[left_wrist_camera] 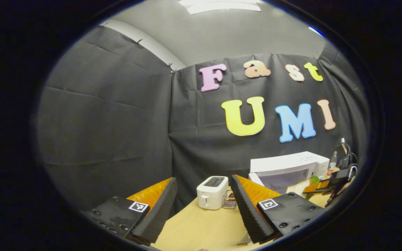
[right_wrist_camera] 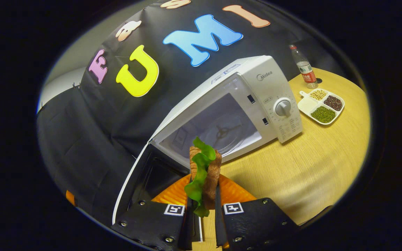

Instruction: Open the microwave oven with the left hand, put the food in, and close the microwave oven.

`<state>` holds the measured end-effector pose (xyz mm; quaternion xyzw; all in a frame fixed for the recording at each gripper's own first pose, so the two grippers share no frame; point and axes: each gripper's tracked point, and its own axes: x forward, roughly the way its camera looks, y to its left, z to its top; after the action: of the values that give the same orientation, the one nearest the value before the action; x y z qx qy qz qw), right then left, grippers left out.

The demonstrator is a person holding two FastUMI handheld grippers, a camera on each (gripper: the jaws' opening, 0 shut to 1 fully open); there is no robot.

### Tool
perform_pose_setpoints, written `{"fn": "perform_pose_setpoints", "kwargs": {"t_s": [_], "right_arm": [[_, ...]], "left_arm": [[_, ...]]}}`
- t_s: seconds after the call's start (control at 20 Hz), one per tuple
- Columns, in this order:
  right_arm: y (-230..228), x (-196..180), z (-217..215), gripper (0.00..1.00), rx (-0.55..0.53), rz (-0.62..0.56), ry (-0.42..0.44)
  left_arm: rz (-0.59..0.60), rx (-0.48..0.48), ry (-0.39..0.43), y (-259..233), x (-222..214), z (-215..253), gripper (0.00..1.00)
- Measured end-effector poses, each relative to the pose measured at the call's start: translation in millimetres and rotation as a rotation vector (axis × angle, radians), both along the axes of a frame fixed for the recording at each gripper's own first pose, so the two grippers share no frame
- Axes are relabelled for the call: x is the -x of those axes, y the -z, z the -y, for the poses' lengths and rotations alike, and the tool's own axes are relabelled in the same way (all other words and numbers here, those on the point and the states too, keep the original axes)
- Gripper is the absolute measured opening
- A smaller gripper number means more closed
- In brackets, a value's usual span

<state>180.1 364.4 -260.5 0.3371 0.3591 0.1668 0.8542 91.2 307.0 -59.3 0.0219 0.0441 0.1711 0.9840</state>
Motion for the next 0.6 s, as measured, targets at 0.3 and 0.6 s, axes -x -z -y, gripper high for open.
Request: {"fn": "perform_pose_setpoints", "kwargs": {"t_s": [0.3, 0.6], "right_arm": [[22.9, -56.7, -31.5, 0.26, 0.004, 0.041, 0.080], [40.2, -106.1, -44.6, 0.26, 0.091, 0.140, 0.140]], "left_arm": [[-0.044, -0.030, -0.029, 12.9, 1.5, -30.0, 0.99], [-0.101, -0.020, -0.059, 37.5, 3.9, -50.9, 0.98]]}}
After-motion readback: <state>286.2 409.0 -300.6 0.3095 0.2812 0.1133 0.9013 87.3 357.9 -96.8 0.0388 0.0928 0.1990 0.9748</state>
